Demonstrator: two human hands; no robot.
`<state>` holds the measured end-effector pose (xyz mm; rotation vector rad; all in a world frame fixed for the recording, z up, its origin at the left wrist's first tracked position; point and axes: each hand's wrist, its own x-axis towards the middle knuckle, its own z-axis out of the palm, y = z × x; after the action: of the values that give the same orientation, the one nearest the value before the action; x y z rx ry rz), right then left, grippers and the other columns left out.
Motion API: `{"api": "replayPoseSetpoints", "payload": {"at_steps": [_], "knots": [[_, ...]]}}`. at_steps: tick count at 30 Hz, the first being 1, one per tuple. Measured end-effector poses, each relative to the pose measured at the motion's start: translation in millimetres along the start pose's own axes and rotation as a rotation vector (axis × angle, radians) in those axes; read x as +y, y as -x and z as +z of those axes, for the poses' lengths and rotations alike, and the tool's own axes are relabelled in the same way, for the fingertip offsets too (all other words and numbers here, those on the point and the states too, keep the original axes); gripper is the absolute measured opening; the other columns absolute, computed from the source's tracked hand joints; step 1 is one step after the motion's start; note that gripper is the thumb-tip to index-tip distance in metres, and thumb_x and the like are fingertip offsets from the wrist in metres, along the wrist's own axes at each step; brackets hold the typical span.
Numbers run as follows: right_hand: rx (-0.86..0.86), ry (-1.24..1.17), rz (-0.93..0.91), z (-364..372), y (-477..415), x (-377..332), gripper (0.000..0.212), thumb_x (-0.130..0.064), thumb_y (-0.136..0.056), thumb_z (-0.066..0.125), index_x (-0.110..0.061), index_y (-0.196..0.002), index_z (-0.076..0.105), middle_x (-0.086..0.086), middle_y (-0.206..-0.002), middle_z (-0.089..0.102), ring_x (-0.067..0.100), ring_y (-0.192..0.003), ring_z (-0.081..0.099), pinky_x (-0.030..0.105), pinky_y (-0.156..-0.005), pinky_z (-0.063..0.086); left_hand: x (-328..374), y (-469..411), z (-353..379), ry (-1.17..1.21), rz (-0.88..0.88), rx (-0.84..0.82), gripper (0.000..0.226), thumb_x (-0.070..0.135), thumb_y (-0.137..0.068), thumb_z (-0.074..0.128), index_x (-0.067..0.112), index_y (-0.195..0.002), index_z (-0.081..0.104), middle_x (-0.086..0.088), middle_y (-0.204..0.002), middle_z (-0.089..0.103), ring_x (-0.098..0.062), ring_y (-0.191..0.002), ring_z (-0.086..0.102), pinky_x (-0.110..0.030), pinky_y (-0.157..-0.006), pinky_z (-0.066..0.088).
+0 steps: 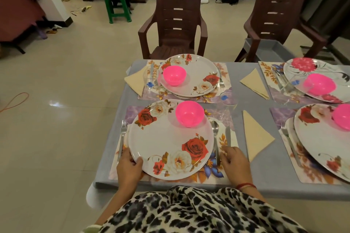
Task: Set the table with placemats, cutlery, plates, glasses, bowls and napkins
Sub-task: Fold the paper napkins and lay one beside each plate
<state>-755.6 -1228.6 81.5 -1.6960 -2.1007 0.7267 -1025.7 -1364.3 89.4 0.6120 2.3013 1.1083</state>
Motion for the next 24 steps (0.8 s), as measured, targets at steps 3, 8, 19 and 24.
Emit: {"api": "replayPoseSetpoints", "payload": {"at_steps": [3, 8, 19, 24], "knots": [[-0.088, 0.055, -0.049, 8, 4, -3, 0.018, -0.016, -0.091, 0.055, -0.014, -0.105, 0.065, 0.007, -0.098, 0.06, 0.017, -0.084, 0.05, 0.025, -0.069, 0.033, 0, -1, -1, -0.025, -0.005, -0.002, 0.041, 0.007, -0.087, 0.06, 0.01, -0.127, 0.05, -0.011, -0.11, 0.065, -0.007, -0.071, 0.052, -0.015, -0.057, 0.036], [-0.065, 0.076, -0.005, 9, 0, -9, 0.012, -0.018, -0.091, 0.054, -0.012, -0.095, 0.063, 0.001, -0.084, 0.053, 0.014, -0.073, 0.046, 0.023, -0.06, 0.03, -1, -1, -2, -0.044, 0.022, -0.011, 0.042, 0.007, -0.088, 0.06, 0.009, -0.128, 0.05, -0.011, -0.111, 0.065, -0.008, -0.074, 0.054, -0.011, -0.057, 0.036], [-0.024, -0.019, 0.024, 5, 10, -7, 0.015, -0.023, -0.092, 0.056, -0.017, -0.102, 0.065, 0.001, -0.089, 0.058, 0.014, -0.079, 0.053, 0.023, -0.069, 0.039, -18, -12, -15, -0.238, 0.138, 0.068, 0.031, 0.039, -0.092, 0.056, 0.018, -0.115, 0.058, -0.003, -0.103, 0.064, -0.024, -0.089, 0.062, -0.035, -0.071, 0.048], [0.091, -0.009, 0.087, -9, -1, 2, 0.021, -0.018, -0.091, 0.058, -0.008, -0.106, 0.067, 0.012, -0.101, 0.059, 0.023, -0.083, 0.056, 0.024, -0.071, 0.036, -17, -31, -28, -0.331, 0.08, 0.226, 0.04, 0.033, -0.096, 0.049, 0.007, -0.126, 0.054, -0.019, -0.118, 0.052, -0.036, -0.1, 0.055, -0.042, -0.08, 0.045]]}}
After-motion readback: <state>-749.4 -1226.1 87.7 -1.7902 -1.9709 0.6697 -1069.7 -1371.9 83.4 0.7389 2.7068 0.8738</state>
